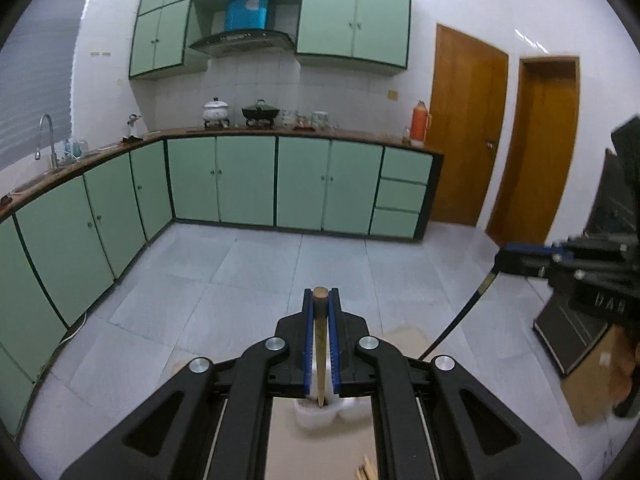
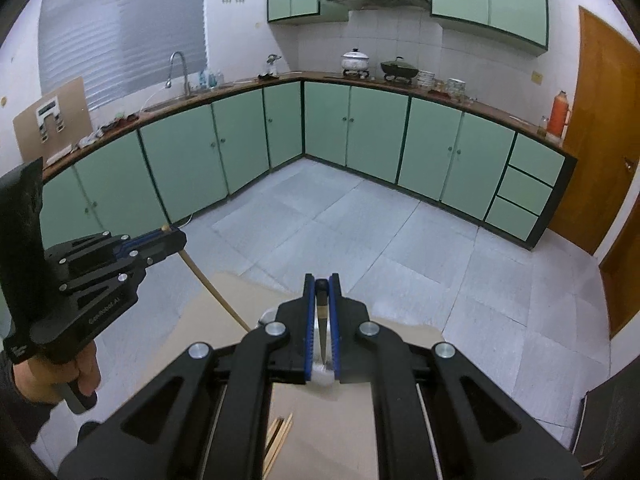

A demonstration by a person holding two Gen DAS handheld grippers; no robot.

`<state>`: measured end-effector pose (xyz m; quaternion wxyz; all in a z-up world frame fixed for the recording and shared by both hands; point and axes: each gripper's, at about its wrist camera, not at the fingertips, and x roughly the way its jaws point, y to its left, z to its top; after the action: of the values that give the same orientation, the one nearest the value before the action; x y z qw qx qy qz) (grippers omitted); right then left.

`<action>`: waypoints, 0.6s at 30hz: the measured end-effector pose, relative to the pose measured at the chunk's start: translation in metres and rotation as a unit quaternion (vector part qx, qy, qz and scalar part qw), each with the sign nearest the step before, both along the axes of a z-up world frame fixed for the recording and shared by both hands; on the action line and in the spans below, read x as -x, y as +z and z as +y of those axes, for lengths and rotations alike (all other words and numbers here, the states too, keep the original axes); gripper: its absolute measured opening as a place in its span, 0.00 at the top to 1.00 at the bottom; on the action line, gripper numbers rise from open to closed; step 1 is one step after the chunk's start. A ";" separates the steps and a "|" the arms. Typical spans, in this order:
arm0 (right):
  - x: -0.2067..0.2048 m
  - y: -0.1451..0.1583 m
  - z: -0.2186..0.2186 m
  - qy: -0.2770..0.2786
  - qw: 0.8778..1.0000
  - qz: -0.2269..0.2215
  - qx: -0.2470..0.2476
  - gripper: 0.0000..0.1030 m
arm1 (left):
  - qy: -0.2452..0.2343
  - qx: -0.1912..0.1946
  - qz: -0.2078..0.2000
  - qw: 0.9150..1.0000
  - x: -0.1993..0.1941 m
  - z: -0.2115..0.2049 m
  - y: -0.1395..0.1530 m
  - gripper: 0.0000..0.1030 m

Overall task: Organize utensils
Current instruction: 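Carry both chopsticks to the white holder and insert them, then open both tools to release the chopsticks and withdraw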

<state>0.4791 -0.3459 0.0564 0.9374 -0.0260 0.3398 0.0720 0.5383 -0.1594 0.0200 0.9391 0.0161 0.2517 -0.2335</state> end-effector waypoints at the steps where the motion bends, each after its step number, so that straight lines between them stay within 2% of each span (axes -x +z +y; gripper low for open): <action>1: -0.006 -0.005 -0.002 -0.002 1.000 0.000 0.000 0.95 | 0.002 0.002 -0.003 1.000 -0.006 -0.003 -0.001 0.93; 5: -0.037 -0.042 -0.013 -0.019 1.000 0.018 -0.009 0.95 | 0.008 0.000 -0.012 1.000 -0.025 -0.017 -0.025 0.93; 10: -0.056 -0.094 -0.027 -0.030 0.998 0.054 -0.027 0.95 | 0.010 -0.011 0.026 1.000 -0.040 -0.022 -0.083 0.93; 13: -0.055 -0.108 -0.033 -0.035 0.997 0.060 -0.033 0.92 | 0.010 -0.019 0.042 0.999 -0.041 -0.021 -0.103 0.93; 15: -0.051 -0.110 -0.038 -0.038 0.997 0.056 -0.039 0.90 | 0.011 -0.021 0.047 0.999 -0.038 -0.016 -0.106 0.93; 18: -0.031 -0.102 -0.044 -0.035 0.997 0.041 -0.052 0.86 | 0.010 -0.020 0.034 0.999 -0.025 -0.006 -0.095 0.80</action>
<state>0.5106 -0.3899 -0.0460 0.9248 0.0375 0.3742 0.0576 0.5634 -0.1651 -0.0747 0.9318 0.0245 0.2879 -0.2197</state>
